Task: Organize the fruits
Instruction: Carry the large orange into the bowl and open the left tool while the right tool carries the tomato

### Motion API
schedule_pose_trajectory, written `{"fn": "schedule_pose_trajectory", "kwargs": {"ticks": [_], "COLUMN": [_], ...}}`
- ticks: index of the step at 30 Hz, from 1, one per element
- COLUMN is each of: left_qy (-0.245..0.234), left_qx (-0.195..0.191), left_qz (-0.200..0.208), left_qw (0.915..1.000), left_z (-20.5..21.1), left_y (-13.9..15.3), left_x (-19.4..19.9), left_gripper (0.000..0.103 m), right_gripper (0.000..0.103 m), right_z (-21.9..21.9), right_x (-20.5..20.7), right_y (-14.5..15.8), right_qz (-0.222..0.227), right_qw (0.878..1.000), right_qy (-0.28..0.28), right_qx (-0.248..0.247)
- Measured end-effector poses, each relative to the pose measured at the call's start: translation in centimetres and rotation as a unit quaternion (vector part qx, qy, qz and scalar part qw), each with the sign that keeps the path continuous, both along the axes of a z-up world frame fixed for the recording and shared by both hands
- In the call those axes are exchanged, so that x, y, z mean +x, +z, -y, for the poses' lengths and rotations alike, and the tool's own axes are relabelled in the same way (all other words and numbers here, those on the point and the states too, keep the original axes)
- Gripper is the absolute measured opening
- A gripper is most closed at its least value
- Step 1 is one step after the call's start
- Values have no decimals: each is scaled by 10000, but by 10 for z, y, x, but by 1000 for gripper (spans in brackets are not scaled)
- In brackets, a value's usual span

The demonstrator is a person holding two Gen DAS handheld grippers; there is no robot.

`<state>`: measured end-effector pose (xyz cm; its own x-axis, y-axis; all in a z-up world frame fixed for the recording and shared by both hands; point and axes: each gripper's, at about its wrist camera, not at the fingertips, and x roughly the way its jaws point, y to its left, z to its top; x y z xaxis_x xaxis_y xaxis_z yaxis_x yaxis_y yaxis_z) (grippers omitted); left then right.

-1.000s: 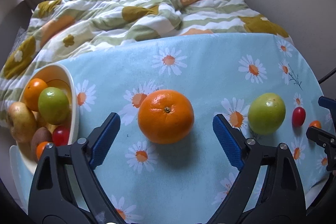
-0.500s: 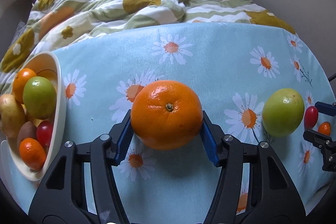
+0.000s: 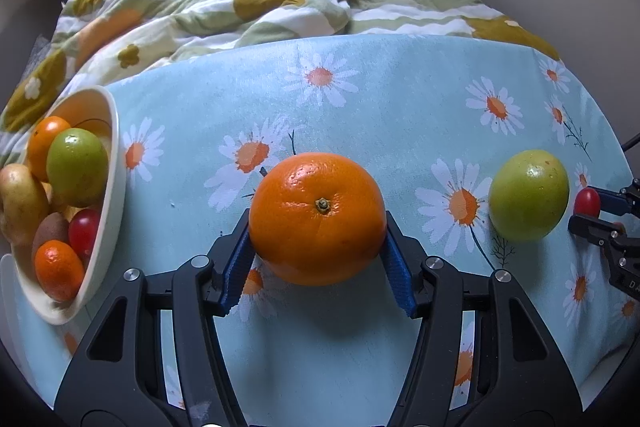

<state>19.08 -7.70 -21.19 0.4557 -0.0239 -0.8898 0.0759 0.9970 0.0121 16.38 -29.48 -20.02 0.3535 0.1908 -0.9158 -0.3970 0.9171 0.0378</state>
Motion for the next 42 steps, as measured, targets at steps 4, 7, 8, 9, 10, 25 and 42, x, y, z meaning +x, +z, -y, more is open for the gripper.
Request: {"fn": "schedule_pose_trajectory", "kwargs": {"ticks": [4, 7, 8, 9, 10, 25, 42], "left_qy": [-40, -68, -77, -78, -76, 311, 325], "left_qx": [-28, -92, -108, -127, -153, -438, -505], "left_qz": [3, 30, 37, 47, 65, 396, 598], "left_qw": [10000, 9999, 9999, 9999, 9998, 9978, 9964], "left_z": [3, 4, 5, 6, 6, -12, -121], "left_y": [2, 7, 9, 12, 15, 78, 114], "left_x": [-8, -17, -19, -22, -25, -64, -74], "left_gripper": [65, 65, 65, 65, 65, 65, 65], "right_gripper": [32, 31, 31, 31, 31, 31, 31], "right_z": [-1, -3, -4, -5, -6, -39, -143], "right_x": [-2, -3, -4, -4, -5, -10, -17], "right_y": [3, 8, 10, 12, 14, 63, 101], "right_qz": [45, 100, 124, 142, 162, 545, 716], "right_qw": [10000, 9999, 9999, 9999, 9998, 9972, 9952], "right_qy": [25, 41, 46, 57, 67, 387, 451], "right_qx": [17, 45, 56, 64, 67, 321, 483]}}
